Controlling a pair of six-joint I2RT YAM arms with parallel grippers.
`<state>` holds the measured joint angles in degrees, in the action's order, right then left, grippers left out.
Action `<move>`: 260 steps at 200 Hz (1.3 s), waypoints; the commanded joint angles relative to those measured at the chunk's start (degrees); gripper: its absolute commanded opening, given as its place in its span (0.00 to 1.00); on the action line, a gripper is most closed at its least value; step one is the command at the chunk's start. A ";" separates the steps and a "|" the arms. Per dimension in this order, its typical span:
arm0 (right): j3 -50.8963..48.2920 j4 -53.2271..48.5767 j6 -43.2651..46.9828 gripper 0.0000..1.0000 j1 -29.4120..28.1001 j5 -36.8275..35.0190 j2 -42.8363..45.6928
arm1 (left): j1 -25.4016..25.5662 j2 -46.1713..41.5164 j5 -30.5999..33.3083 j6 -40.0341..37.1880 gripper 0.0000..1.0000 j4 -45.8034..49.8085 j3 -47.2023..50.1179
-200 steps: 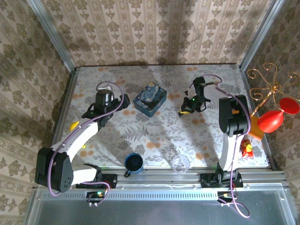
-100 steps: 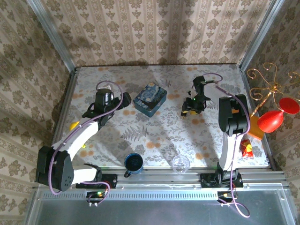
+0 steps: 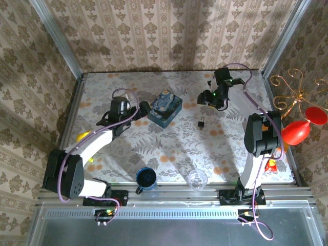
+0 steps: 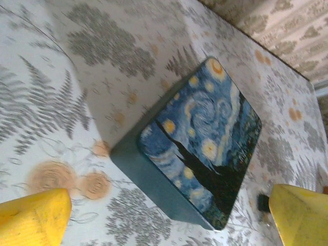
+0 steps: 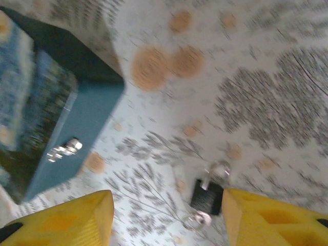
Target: Unlock a padlock with a key
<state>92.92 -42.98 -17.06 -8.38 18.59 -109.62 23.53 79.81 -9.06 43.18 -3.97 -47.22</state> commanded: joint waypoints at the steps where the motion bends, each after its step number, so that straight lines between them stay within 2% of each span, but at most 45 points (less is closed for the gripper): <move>1: 6.64 3.18 -2.01 0.58 -2.92 2.59 -5.42 | 0.91 3.79 -5.97 4.36 1.00 -4.96 -0.37; 26: 17.25 1.91 -0.86 0.58 -6.17 1.74 -13.37 | 1.90 6.45 -7.48 6.39 1.00 -7.38 -0.59; 74: 36.36 -2.79 -0.02 0.56 -9.77 -2.72 -27.59 | 2.31 8.82 -3.62 7.90 0.99 -7.39 -0.33; 110: 40.17 -3.44 -0.52 0.44 -10.41 -2.13 -31.78 | 2.24 12.02 -3.01 7.84 0.83 -9.17 -1.30; 129: 38.13 -3.47 -0.13 0.44 -11.03 -3.20 -31.14 | 2.29 14.17 -2.46 7.04 0.79 -9.09 -2.73; 141: 35.40 -2.72 0.09 0.41 -11.37 -3.76 -29.83 | 2.31 15.65 -2.22 6.38 0.73 -9.04 -3.95; 160: 28.77 -0.09 -0.54 0.37 -11.79 -4.94 -26.11 | 2.31 18.13 -2.01 5.37 0.61 -8.90 -5.93; 184: 18.50 4.50 -2.52 0.34 -12.01 -6.15 -19.97 | 2.30 20.72 -1.97 3.76 0.53 -9.28 -8.39; 238: -2.42 14.44 -10.62 0.33 -12.18 -8.57 -7.50 | 2.29 25.69 -4.68 2.30 0.51 -10.22 -13.05; 260: -6.28 15.63 -11.81 0.32 -12.27 -9.18 -5.59 | 2.31 25.53 -5.18 2.94 0.51 -10.35 -13.07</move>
<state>90.98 -28.25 -25.56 -19.79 11.42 -116.88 25.52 104.97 -12.29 47.09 -13.37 -58.96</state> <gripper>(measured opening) 0.326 0.512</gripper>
